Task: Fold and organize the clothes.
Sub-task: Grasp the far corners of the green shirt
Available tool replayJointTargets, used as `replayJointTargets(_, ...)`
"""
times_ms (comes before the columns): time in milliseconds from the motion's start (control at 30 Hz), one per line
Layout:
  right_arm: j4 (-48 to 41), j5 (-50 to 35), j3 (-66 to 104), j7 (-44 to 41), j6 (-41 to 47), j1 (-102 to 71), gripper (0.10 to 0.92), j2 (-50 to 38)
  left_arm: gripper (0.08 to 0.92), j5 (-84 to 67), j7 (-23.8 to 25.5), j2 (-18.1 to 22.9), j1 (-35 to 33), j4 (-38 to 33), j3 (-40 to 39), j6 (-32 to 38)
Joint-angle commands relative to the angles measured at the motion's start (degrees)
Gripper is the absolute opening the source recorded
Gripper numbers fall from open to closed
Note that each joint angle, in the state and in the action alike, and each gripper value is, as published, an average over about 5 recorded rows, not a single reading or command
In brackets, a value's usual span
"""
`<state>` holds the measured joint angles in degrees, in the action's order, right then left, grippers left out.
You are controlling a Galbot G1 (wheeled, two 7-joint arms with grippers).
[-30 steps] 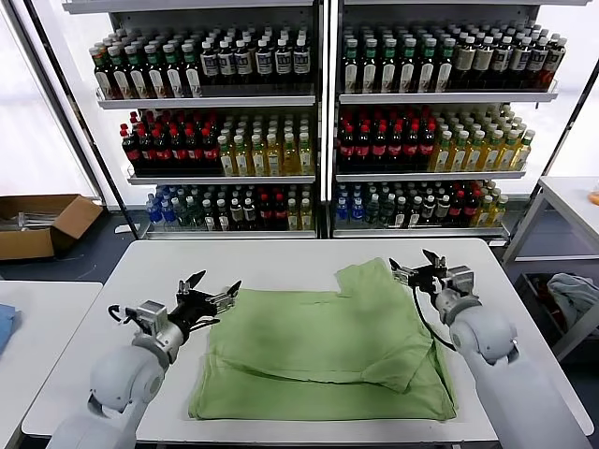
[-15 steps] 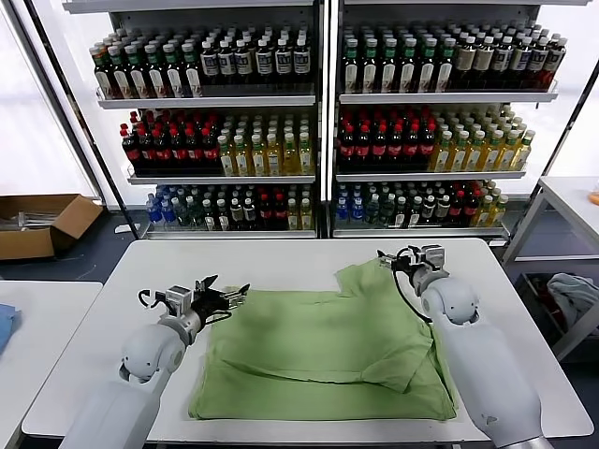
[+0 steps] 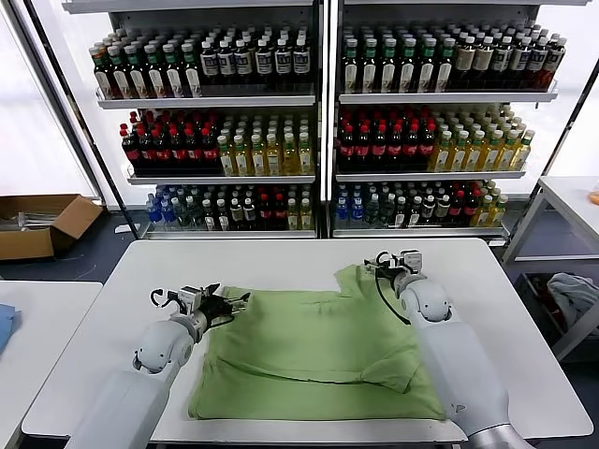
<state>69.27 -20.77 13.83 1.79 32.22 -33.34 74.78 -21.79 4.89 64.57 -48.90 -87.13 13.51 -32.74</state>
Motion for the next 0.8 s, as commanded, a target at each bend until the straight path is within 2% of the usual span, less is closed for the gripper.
replayJointTargets(33, -1.73, 0.79, -0.26, 0.17, 0.09, 0.64, 0.823, 1.45, 0.823, 0.39, -0.01, 0.26, 0.73, 2.19, -0.70, -0.26)
replayJointTargets(367, -1.18, 1.43, 0.29, 0.59, 0.13, -1.65, 0.807, 1.77, 0.748, 1.58, 0.14, 0.49, -1.06, 2.20, -0.52, -0.08)
replayJointTargets(533, -0.17, 1.47, 0.37, 1.04, 0.34, -2.63, 0.682, 1.71, 0.669, 1.49, -0.03, 0.50, -0.75, 2.28, -0.55, -0.05)
replayJointTargets(800, 0.58, 1.65, 0.90, 1.77, 0.07, -4.14, 0.448, 1.50, 0.435, 1.25, -0.01, 0.35, -1.27, 1.47, -0.63, 0.20)
